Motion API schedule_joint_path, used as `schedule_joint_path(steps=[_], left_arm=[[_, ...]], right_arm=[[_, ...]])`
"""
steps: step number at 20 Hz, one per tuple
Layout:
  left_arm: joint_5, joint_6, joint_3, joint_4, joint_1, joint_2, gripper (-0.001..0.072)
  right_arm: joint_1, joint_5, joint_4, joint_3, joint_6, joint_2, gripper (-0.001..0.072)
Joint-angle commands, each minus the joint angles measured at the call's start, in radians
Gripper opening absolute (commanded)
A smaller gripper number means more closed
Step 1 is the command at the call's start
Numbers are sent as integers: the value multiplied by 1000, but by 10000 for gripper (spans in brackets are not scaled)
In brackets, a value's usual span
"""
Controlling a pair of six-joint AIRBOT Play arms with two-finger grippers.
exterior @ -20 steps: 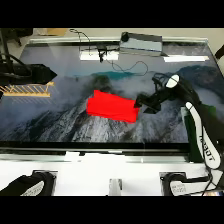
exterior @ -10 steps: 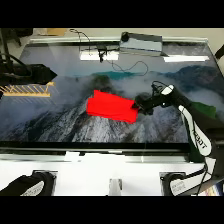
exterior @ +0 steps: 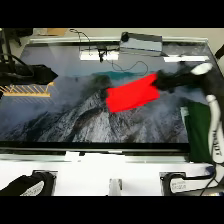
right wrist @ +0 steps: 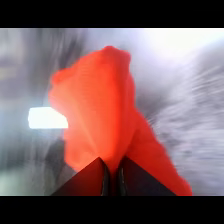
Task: Fold the shirts.
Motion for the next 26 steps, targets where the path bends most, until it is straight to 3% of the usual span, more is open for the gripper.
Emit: schedule_joint_path(steps=[1,10,14,16,19,23,26], left_arm=[[-1,-1,0,-9,-1,0,33],[1,0,0,-37,-18,0,34],[1,0,0,-37,-18,0,33],[2,0,0,-37,-18,0,33],[2,0,0,-37,-18,-1,34],[1,0,0,-37,-18,-1,33],[1,0,0,-37,-18,-1,33]], right_arm=[[-227,169,-81,75,47,89,24],[-673,268,-185,76,145,276,25],[-715,367,-255,75,158,296,26],[-715,410,-346,75,223,307,26],[-715,485,-507,50,230,308,26],[-715,486,-698,-148,231,377,26],[-715,408,-717,-387,269,454,27]])
